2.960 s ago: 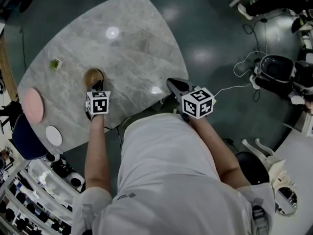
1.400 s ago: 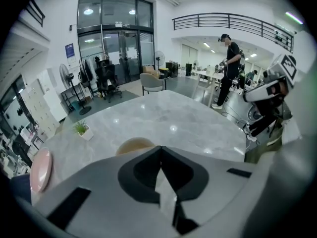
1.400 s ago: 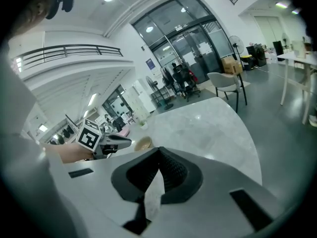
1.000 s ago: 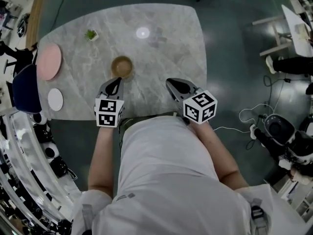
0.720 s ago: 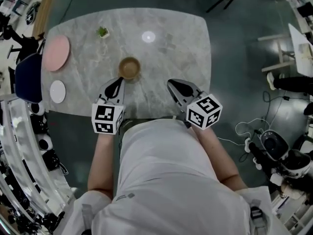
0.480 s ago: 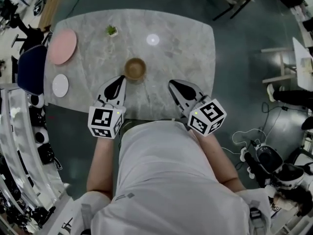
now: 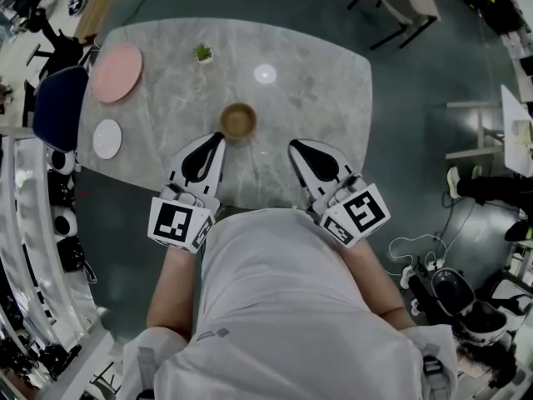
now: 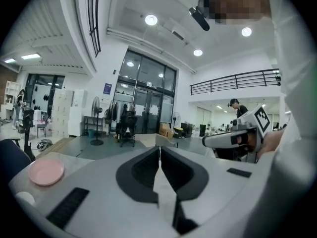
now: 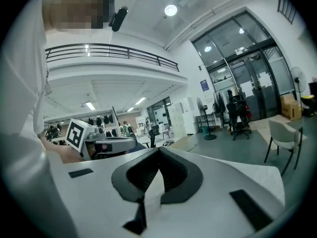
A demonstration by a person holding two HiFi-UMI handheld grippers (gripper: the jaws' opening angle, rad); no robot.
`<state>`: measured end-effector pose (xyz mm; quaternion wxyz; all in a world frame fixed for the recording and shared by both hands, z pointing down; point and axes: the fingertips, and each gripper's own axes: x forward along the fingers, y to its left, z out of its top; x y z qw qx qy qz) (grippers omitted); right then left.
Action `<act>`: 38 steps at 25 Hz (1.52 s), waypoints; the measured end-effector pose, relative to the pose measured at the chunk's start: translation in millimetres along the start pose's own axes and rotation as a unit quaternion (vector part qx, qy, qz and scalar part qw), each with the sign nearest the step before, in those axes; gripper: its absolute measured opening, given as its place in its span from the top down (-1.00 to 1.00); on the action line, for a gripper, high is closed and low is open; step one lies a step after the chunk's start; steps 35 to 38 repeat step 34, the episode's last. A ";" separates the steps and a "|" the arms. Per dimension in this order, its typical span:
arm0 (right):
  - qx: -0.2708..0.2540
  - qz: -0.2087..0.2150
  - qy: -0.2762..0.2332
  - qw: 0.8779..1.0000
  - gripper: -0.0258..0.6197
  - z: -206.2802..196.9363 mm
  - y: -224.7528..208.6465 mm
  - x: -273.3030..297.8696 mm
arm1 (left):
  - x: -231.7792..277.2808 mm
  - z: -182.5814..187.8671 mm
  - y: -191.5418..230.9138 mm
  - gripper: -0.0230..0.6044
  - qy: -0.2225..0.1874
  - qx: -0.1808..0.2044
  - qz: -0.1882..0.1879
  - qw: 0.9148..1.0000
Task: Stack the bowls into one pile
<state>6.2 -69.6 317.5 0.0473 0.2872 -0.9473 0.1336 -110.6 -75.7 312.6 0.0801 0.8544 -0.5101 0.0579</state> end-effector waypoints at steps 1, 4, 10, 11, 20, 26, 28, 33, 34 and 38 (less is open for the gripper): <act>-0.004 0.000 -0.003 1.000 0.89 1.4 0.5 -0.7 | 0.5 -0.2 -1.5 0.91 0.000 0.004 0.001 1.000; -0.018 -0.003 -0.007 1.000 0.89 2.1 0.4 -3.4 | 4.7 -5.8 -7.6 0.92 0.008 0.004 -0.007 1.000; -0.034 -0.009 0.008 0.999 0.89 -3.4 6.6 -1.6 | 4.8 -15.7 -12.1 0.92 0.027 0.007 -0.022 0.999; -0.034 -0.011 0.010 0.999 0.89 -4.7 7.5 -2.0 | 4.4 -17.6 -11.5 0.92 0.030 0.007 -0.022 0.999; -0.022 -0.030 0.020 0.999 0.89 -15.7 6.8 -7.2 | 0.8 -27.2 -1.9 0.93 0.044 -0.018 -0.015 0.999; -0.019 -0.034 0.023 0.999 0.89 -19.3 7.7 -8.8 | -0.8 -27.6 -1.2 0.93 0.043 -0.030 -0.022 0.998; -0.018 -0.036 0.023 0.999 0.89 -20.3 5.6 -9.6 | -0.5 -27.3 -2.3 0.93 0.041 -0.028 -0.027 0.998; -0.015 -0.045 0.021 0.999 0.89 -23.0 0.5 -13.3 | -2.6 -27.9 -1.2 0.92 0.041 -0.023 -0.026 0.999; -0.015 -0.046 0.021 0.999 0.89 -23.3 -0.2 -14.1 | -3.3 -28.0 -0.7 0.92 0.041 -0.024 -0.025 0.999; -0.015 -0.046 0.021 0.999 0.89 -23.3 -0.2 -14.1 | -3.3 -28.0 -0.7 0.92 0.041 -0.024 -0.025 0.999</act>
